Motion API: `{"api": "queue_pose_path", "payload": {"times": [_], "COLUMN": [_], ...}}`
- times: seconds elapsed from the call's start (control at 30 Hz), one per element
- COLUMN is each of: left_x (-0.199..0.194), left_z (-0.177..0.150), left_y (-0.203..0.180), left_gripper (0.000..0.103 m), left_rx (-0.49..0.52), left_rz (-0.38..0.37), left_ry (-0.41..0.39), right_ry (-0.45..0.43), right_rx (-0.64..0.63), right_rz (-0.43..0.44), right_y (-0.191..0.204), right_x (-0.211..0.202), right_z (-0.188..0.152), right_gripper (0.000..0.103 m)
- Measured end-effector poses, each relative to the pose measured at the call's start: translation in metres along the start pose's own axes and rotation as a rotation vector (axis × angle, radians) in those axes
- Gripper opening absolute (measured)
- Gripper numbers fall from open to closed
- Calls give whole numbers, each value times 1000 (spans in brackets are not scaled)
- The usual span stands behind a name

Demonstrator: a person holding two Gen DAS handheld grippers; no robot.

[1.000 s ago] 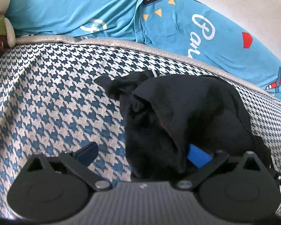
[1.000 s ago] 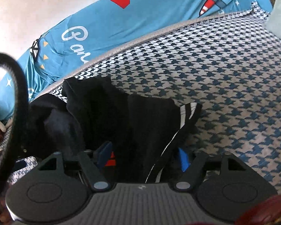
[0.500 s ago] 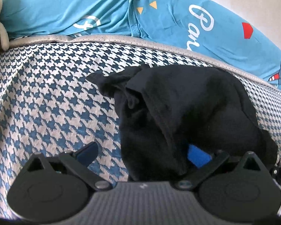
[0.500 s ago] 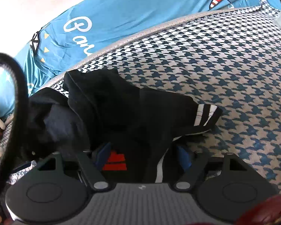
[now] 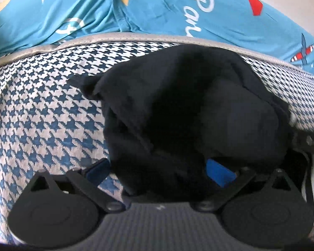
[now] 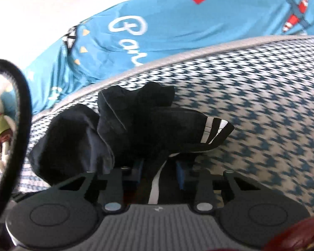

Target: Fold clothes

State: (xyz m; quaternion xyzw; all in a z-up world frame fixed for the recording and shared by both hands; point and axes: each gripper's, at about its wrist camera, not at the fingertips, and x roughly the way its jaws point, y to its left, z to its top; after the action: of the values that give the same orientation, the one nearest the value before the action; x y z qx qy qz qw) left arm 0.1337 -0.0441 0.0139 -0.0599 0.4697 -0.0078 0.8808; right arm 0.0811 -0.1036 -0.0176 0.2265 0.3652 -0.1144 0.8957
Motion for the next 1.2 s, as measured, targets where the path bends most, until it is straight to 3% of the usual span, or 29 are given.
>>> {"api": "queue_pose_path", "payload": {"times": [0.27,0.43,0.53,0.63,1.03,1.2], "left_x": [-14,-50,-65,-68,-42,-19], "left_z": [0,7,13,20,37,42], "left_y": [1,7,16,27,69,73], "left_gripper": [102,102,103,103,103,103], "left_rx": [8,43,30,-13,-168,-188], "left_rz": [-14,-27,-21,-25,24,21], "left_ry": [-10,-101,-149,-172,-164,-119], "right_ry": [-8,-18,-15,-21,-12,41], "right_rx": [-66,-104,-100,-72,-100,-127], "right_rz": [112,116,59,39,45,47], "right_y": [25,31,28,22,18,21], "right_x": [10,9,6,0,-46,-49], "right_z": [7,7,8,10,-1,-12], "right_gripper": [28,30,39,57,78,86]}}
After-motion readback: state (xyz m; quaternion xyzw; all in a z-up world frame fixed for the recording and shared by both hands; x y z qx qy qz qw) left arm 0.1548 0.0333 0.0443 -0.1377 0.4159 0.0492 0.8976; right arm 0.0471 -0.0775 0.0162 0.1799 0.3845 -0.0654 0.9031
